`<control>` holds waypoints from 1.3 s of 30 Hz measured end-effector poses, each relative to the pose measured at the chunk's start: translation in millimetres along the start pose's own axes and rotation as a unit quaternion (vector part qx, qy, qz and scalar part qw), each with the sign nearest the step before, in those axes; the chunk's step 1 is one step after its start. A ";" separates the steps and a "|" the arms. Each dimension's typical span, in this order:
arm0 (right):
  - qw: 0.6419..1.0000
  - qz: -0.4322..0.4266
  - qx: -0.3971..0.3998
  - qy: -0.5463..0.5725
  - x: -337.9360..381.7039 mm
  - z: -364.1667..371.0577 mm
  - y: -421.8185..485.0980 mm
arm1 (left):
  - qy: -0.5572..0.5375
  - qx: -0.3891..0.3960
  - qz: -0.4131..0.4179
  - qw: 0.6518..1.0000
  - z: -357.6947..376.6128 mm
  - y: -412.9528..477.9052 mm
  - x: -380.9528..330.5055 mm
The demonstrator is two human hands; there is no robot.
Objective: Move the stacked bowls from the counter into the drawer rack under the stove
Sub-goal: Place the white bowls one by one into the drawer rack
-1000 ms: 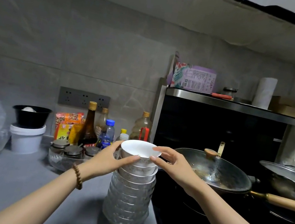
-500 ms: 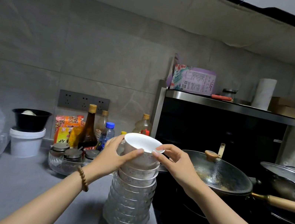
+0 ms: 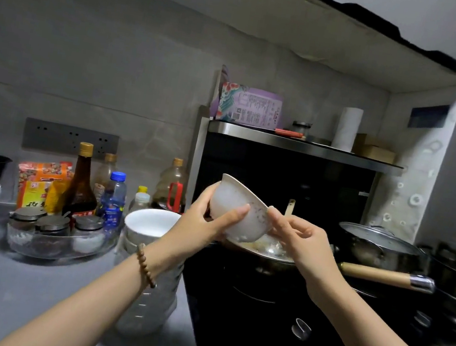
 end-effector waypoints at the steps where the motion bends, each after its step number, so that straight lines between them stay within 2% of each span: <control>1: 1.000 0.012 -0.013 -0.012 -2.0 -15.7 -6.6 | -0.017 0.006 -0.008 1.000 16.4 -0.9 0.2; 5: 0.995 0.074 -0.030 -0.063 -14.8 -76.5 -38.4 | -0.066 0.044 -0.038 0.996 88.0 -9.7 5.5; 10: 0.975 0.167 -0.059 -0.133 -45.2 -157.2 -87.4 | -0.052 0.111 -0.095 0.988 175.6 -26.6 35.6; 13: 0.972 0.184 -0.058 -0.133 -63.2 -193.3 -116.5 | -0.052 0.176 -0.123 0.975 227.9 -42.6 60.2; 16: 0.973 0.179 -0.053 -0.136 -83.7 -225.4 -140.3 | -0.060 0.239 -0.174 0.953 276.7 -62.5 94.7; 20: 0.964 0.236 -0.027 -0.120 -128.7 -256.0 -172.5 | -0.017 0.310 -0.231 0.922 325.8 -95.1 151.6; 24: 0.947 0.295 -0.020 -0.127 -171.9 -273.3 -200.6 | -0.023 0.363 -0.293 0.884 359.7 -130.4 201.0; 28: 0.932 0.344 -0.027 -0.109 -213.0 -284.3 -222.2 | -0.057 0.377 -0.341 0.859 376.4 -159.2 246.8; 39: 0.887 0.447 -0.006 -0.114 -341.3 -301.5 -241.8 | -0.081 0.262 -0.510 0.815 389.3 -203.8 361.4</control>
Point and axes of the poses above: each hand's wrist, its own y-axis towards the middle knuckle, its own z-axis out of the palm, x = y × z, the point moved 9 cm from there along y, towards the middle knuckle, and after that the axes turned 15 degrees about y, right-handed, at the moved point
